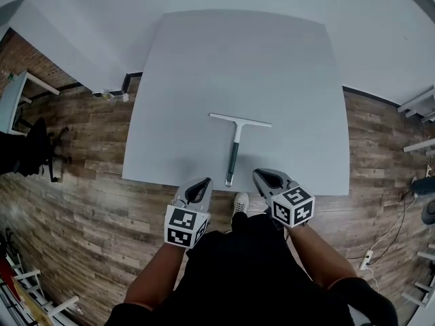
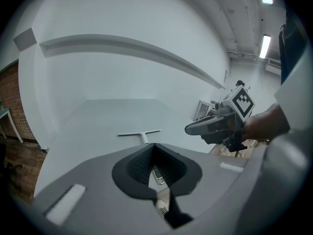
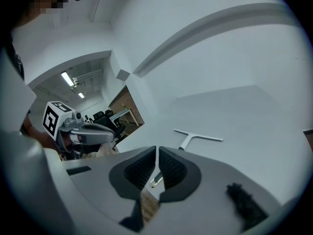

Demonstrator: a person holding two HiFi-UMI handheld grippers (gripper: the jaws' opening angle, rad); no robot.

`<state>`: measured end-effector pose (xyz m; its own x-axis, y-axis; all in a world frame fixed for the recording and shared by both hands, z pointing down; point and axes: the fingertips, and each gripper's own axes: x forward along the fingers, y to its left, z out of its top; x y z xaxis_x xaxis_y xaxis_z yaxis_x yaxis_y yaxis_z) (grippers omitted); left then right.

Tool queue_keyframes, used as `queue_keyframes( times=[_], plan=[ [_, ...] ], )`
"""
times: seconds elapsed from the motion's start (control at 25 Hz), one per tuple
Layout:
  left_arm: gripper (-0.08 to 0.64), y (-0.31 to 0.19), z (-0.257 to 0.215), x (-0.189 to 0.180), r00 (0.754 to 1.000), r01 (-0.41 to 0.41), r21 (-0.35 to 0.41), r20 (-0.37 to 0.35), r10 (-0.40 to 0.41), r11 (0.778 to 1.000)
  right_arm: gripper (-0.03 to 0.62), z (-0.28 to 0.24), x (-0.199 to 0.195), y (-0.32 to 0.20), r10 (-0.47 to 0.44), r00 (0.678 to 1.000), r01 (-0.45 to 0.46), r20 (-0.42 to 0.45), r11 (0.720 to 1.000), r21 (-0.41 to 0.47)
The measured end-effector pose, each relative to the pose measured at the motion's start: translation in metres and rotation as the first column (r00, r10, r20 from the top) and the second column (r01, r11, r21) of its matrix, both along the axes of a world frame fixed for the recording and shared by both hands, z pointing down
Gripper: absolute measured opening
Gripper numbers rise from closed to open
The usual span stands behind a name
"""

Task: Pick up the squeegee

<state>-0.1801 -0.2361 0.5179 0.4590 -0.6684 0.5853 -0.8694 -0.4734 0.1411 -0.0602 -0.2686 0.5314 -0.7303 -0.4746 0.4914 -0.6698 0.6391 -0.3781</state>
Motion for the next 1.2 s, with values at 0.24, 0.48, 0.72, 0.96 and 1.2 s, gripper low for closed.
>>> queue_keyframes(
  times=[0.24,0.48,0.72,0.96,1.2],
  plan=[
    [0.006,-0.025,0.007,0.0,1.0,0.006,0.0,0.008,-0.006,1.0,0.046,0.024,-0.004,-0.032,0.028,1.0,-0.028,0.012,0.998,-0.049],
    [0.006,-0.037,0.008,-0.005,0.999,0.033,-0.004,0.012,-0.033,0.999,0.081,0.046,-0.014,-0.055,0.037,0.999,-0.037,0.002,0.995,-0.094],
    [0.006,-0.05,0.021,-0.033,1.0,0.019,-0.044,0.016,-0.018,0.999,0.112,0.068,-0.029,-0.082,0.1,0.994,-0.105,-0.042,0.985,-0.141],
    [0.006,-0.065,0.032,-0.055,0.996,-0.088,-0.074,-0.012,0.088,0.993,0.156,0.095,-0.048,-0.099,0.166,0.979,-0.186,-0.119,0.965,-0.183],
    [0.006,-0.094,0.038,-0.093,0.992,-0.123,-0.063,-0.021,0.122,0.99,0.17,0.116,-0.056,-0.111,0.249,0.946,-0.287,-0.208,0.942,-0.177]
  ],
)
